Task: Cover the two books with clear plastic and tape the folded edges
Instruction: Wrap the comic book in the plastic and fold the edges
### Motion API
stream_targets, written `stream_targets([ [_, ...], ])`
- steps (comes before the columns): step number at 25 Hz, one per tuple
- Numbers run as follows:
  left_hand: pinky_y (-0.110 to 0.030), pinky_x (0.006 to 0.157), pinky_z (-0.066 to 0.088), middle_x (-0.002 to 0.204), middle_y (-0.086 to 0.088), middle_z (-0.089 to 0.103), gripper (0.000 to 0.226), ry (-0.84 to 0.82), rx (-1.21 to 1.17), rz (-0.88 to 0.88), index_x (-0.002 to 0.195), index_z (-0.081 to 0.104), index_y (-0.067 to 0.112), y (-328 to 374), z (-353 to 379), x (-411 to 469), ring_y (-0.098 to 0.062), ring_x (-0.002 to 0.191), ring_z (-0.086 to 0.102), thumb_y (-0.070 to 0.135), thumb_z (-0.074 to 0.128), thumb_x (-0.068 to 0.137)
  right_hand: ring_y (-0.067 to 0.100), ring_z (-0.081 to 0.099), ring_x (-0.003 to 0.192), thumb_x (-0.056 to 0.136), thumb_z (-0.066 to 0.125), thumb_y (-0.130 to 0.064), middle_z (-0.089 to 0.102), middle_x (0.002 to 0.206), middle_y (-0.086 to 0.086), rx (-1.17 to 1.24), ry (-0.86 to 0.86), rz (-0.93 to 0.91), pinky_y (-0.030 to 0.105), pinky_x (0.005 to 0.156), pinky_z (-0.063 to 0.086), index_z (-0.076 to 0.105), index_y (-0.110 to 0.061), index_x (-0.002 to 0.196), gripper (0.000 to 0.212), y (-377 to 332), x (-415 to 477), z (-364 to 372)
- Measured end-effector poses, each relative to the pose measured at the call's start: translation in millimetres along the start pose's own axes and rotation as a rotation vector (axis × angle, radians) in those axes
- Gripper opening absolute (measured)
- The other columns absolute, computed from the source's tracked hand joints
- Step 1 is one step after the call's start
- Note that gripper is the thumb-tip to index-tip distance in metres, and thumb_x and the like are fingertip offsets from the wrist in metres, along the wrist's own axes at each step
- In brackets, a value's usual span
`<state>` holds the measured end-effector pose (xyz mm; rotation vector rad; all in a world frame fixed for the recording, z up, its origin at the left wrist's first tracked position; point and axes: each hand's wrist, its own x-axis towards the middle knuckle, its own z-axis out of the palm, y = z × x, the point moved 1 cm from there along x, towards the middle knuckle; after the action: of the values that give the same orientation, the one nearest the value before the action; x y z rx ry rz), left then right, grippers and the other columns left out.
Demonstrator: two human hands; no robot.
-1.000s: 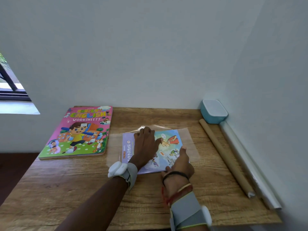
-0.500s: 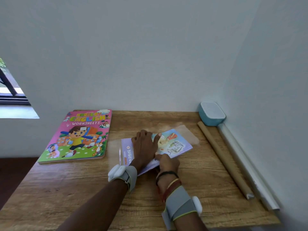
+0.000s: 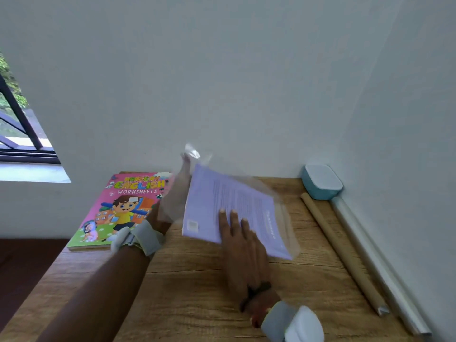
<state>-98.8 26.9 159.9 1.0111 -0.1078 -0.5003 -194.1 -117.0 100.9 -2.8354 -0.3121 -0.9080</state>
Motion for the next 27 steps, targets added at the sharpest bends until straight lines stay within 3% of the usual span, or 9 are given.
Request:
stream_targets([
  [1,-0.026,0.062,0.058,0.071,-0.012,0.071,0.085,-0.068,-0.010,-0.048,0.071,0.075,0.004,-1,-5,-2,-0.021,0.067,0.071,0.066,0.022,0.095,0.037,0.067,0.101,0.081,0.059,-0.014,0.064,0.124,0.018,0.010,-0.094,0.022,0.044,0.068,0.060,0.049,-0.010,0.133,0.053,-1,-13,10],
  [4,-0.022,0.060,0.055,0.069,-0.021,0.070,0.065,0.142,0.270,-0.044,0.069,0.073,-0.002,-10,-50,-2,-0.019,0.065,0.071,0.055,0.046,0.087,0.041,0.067,0.100,0.083,0.036,-0.017,0.065,0.121,0.020,0.039,-0.365,0.031,0.048,0.067,0.059,0.044,-0.009,0.131,0.049,-3,-47,34],
  [6,-0.031,0.079,0.055,0.103,-0.030,0.069,0.093,0.230,0.457,-0.158,0.102,0.071,-0.007,-12,-78,-3,-0.030,0.094,0.070,0.074,0.028,0.087,0.041,0.067,0.101,0.083,0.033,-0.021,0.064,0.121,0.020,0.057,-0.515,0.046,0.045,0.063,0.059,0.045,-0.009,0.128,0.047,-1,-57,39],
  [9,-0.027,0.067,0.052,0.108,-0.019,0.072,0.121,0.237,0.746,-0.312,0.106,0.075,0.003,-2,-99,1,-0.029,0.098,0.065,0.095,0.005,0.070,0.031,0.066,0.108,0.096,0.021,-0.052,0.065,0.123,0.015,0.044,-0.642,0.049,0.034,0.060,0.059,0.058,-0.011,0.126,0.063,2,-61,37],
  [13,-0.032,0.077,0.047,0.100,-0.002,0.076,0.101,0.087,1.191,-0.367,0.099,0.078,0.017,13,-83,11,-0.020,0.095,0.068,0.098,0.030,0.063,0.027,0.062,0.116,0.086,0.011,-0.079,0.061,0.130,0.013,0.015,-0.647,0.041,0.037,0.070,0.059,0.065,-0.012,0.123,0.094,-3,-58,33],
  [17,-0.028,0.069,0.042,0.084,-0.002,0.072,0.089,-0.180,1.656,-0.239,0.089,0.076,0.011,-4,-65,30,-0.022,0.076,0.062,0.090,0.057,0.053,0.035,0.031,0.141,0.085,0.003,-0.070,0.026,0.156,0.016,0.127,-0.719,-0.072,0.050,0.095,0.046,0.032,-0.008,0.147,0.092,5,-35,20],
  [20,-0.029,0.068,0.047,0.080,0.000,0.070,0.071,-0.203,1.538,-0.342,0.086,0.075,0.012,-10,-52,43,-0.013,0.074,0.061,0.077,0.071,0.057,0.036,0.049,0.126,0.093,0.037,-0.048,0.045,0.144,0.017,0.071,-0.642,-0.155,0.046,0.081,0.052,0.048,-0.008,0.133,0.058,11,-27,21],
  [23,-0.029,0.084,0.053,0.102,-0.001,0.075,0.068,-0.272,1.296,-0.649,0.099,0.074,0.015,-7,-42,49,-0.013,0.097,0.068,0.071,0.075,0.060,0.024,0.069,0.089,0.079,0.038,-0.053,0.069,0.109,0.006,0.037,-0.643,-0.173,0.033,0.050,0.053,0.066,-0.019,0.097,0.048,12,-29,27],
  [27,-0.023,0.080,0.044,0.098,0.002,0.070,0.056,-0.286,1.212,-0.761,0.105,0.073,0.011,-5,-41,54,-0.007,0.089,0.063,0.061,0.063,0.081,0.026,0.065,0.101,0.083,0.034,-0.055,0.065,0.119,0.006,0.028,-0.604,-0.166,0.038,0.061,0.055,0.066,-0.018,0.102,0.052,11,-29,26],
])
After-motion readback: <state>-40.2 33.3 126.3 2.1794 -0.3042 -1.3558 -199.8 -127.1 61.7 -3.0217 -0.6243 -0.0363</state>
